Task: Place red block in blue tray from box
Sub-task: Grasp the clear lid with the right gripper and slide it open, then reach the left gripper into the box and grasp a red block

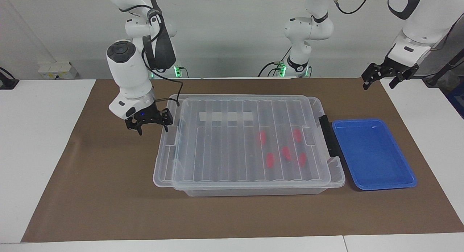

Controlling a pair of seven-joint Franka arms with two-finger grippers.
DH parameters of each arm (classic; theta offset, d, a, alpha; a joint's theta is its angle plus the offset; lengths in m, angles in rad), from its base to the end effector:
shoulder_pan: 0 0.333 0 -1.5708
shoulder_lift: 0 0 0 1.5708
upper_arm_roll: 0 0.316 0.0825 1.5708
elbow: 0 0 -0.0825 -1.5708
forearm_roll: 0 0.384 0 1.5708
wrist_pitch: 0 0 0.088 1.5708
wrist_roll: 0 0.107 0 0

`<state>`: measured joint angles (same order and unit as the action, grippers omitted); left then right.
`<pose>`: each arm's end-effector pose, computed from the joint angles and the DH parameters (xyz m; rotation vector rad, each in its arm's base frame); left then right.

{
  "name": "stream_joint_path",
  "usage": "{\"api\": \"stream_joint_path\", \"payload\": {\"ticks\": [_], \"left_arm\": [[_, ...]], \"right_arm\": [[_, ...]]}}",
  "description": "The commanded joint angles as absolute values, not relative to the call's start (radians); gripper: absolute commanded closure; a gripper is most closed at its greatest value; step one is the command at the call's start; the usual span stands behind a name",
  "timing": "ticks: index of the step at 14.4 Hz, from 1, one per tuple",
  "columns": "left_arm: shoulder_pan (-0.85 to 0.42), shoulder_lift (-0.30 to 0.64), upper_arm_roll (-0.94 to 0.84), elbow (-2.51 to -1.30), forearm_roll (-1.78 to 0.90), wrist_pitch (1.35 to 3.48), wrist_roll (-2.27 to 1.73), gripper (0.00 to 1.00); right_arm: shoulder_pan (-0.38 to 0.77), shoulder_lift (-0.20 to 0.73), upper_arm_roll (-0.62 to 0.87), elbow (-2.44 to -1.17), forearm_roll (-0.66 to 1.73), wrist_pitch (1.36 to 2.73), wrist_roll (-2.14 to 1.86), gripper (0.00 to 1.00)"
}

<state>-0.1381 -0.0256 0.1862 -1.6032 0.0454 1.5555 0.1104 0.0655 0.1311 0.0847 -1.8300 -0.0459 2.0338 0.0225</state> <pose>0.5437 0.0324 0.6218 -3.1011 0.0965 0.0399 0.5990 0.0861 0.4657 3.1068 0.2265 0.1178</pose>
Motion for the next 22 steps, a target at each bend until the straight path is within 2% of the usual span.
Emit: {"api": "stream_joint_path", "payload": {"ticks": [1,5,8,11,12,15,17,19,20,22], "left_arm": [[-0.141,-0.057,0.192,-1.64,0.034,1.575,0.104,0.0],[-0.167,-0.063,0.166,-1.631,0.031,1.529,0.054,0.0],[-0.219,-0.064,0.121,-1.663,0.023,1.664,-0.332,0.0],[-0.287,-0.042,0.12,-1.658,-0.02,1.753,-0.536,0.0],[-0.314,-0.02,0.12,-1.654,-0.029,1.776,-0.584,0.0],[-0.411,0.125,0.123,-1.632,-0.003,1.866,-0.692,0.0],[-0.422,0.181,0.121,-1.702,0.025,2.003,-0.698,0.0],[-0.429,0.179,0.121,-1.843,0.025,2.174,-0.698,0.0],[-0.449,0.198,0.121,-1.868,0.025,2.224,-0.719,0.0],[-0.491,0.294,0.123,-1.867,0.028,2.305,-0.828,0.0]], "right_arm": [[0.02,0.133,0.092,-1.838,-0.048,2.04,-0.072,0.0],[-0.044,0.135,0.092,-1.838,-0.046,2.026,-0.193,0.0],[-0.101,0.133,0.092,-1.838,-0.048,2.02,-0.332,0.0],[-0.126,0.135,0.091,-1.838,-0.048,2.022,-0.432,0.0],[-0.135,0.135,0.091,-1.838,-0.052,2.023,-0.454,0.0],[-0.167,0.135,0.091,-1.838,-0.06,2.028,-0.55,0.0],[-0.184,0.135,0.091,-1.838,-0.06,2.033,-0.597,0.0],[-0.192,0.135,0.091,-1.838,-0.06,2.033,-0.618,0.0],[-0.196,0.135,0.091,-1.838,-0.06,2.033,-0.62,0.0],[-0.198,0.135,0.091,-1.838,-0.061,2.033,-0.627,0.0]]}}
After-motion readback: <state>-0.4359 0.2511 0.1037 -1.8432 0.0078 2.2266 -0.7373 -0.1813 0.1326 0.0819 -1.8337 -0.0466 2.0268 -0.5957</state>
